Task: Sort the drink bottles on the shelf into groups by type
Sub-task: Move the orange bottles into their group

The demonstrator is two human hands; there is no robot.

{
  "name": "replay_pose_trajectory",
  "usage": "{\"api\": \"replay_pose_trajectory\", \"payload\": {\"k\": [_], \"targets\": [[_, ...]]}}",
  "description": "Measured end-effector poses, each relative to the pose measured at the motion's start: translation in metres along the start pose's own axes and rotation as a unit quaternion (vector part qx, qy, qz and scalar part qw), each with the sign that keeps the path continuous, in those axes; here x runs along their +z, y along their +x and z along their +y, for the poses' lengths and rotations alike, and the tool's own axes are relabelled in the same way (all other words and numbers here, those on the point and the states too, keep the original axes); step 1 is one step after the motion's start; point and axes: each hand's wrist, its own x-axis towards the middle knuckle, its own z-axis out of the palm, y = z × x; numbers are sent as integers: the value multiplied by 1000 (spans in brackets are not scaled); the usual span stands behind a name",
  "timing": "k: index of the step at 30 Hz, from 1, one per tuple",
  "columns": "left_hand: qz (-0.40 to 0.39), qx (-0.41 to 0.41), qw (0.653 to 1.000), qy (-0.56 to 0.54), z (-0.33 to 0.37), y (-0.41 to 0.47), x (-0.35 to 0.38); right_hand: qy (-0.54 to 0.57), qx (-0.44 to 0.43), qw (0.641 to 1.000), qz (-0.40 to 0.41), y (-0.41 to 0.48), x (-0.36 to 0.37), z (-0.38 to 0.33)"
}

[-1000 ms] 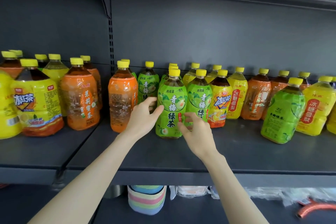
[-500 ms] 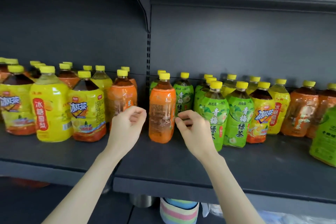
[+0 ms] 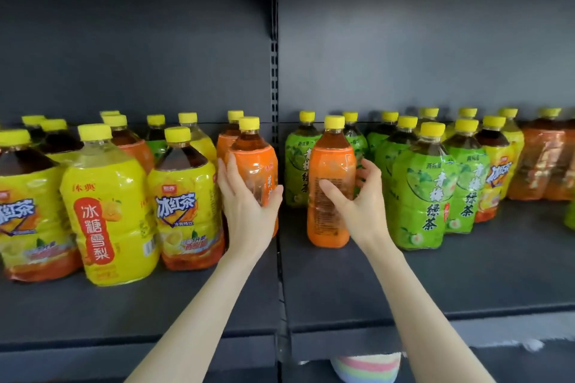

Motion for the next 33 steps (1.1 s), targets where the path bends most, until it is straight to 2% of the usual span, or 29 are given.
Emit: {"api": "replay_pose_trajectory", "payload": {"k": [3, 7, 13, 17, 19, 23, 28, 33], "targets": [[13, -5, 1000, 3, -6, 8, 6, 32, 39, 997, -50, 0, 12, 6], [9, 23, 999, 25, -9, 6, 1, 28, 47, 997, -51, 0, 13, 10], [2, 39, 999, -8, -5, -4, -16, -103, 59, 993, -23, -17, 10, 2], [-18, 37, 997, -68, -2, -16, -34, -32, 59, 998, -3, -35, 3, 1], [-28, 30, 994, -98, -3, -20, -40, 44, 67, 997, 2, -35, 1, 0], [-60, -21, 980, -187, -3, -26, -48, 191, 112, 973, -65, -24, 3, -7], [-57, -104, 969, -217, 1, -28, -36, 214, 106, 967, -87, -22, 8, -6], [-24, -93, 982, -159, 5, -30, -31, 183, 97, 978, -19, -40, 14, -11]]}}
